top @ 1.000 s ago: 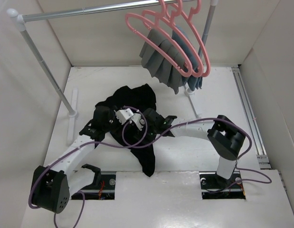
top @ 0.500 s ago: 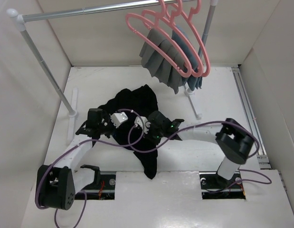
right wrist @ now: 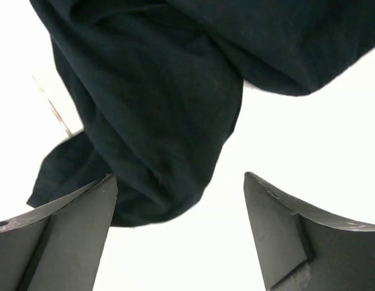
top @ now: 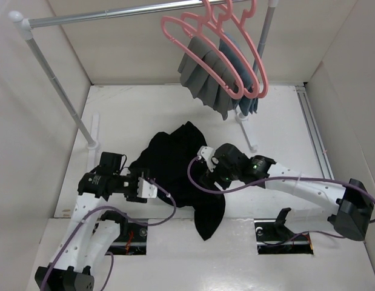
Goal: Place the t-shirt on the hanger
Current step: Move the tshirt to the center of the board
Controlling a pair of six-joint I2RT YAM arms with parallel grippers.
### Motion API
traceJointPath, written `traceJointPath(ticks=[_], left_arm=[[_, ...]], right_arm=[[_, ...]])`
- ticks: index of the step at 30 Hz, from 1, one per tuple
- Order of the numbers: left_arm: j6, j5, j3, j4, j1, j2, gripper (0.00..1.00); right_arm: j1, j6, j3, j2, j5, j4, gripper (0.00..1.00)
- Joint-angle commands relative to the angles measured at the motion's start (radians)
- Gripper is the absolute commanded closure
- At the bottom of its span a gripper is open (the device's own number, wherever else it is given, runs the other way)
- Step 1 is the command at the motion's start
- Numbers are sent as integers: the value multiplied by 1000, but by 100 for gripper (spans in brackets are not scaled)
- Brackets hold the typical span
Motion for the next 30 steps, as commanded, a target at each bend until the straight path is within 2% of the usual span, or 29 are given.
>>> traceJointPath(ticks=[1,2,3,4,5,7,8,9,10,11,15,18,23,26,30], left_arm=[[-68,135,58,-21,-6,20,42],[-273,164,73,97,-6,34,41],[-494,173,73,352,-6,75,41],[-763,174,73,453,-6,100,41],[-850,174,82,536,-6,128,41],[-935,195,91,679,-6,212,41],[-1011,195,91,716,-40,236,41],[-1030,169,101,741,-66,259,41],[-1009,90,119,755,-144,302,41],[-1009,33,119,755,-195,322,41],[-921,-118,142,732,-379,398,39],[-921,-173,151,762,-428,462,33],[-822,-288,122,862,-479,565,33],[-716,-337,99,856,-488,605,42],[-668,-325,108,773,-488,626,51]], right_arm=[[-4,13,81,-10,41,-21,9],[-4,3,92,-10,41,10,7],[-4,3,107,8,31,37,7],[-4,3,126,25,31,60,7],[-25,3,164,65,31,96,7],[-51,-6,193,106,31,128,14],[-91,-6,203,123,17,159,17],[-115,8,216,157,17,159,20],[-167,40,217,169,3,159,28],[-168,40,217,169,-12,159,30],[-261,92,122,123,-54,215,32],[-261,92,49,65,-54,211,30],[-205,108,-70,19,-54,206,29],[-154,135,-106,1,-54,216,24],[-114,163,-144,-9,-45,260,22]])
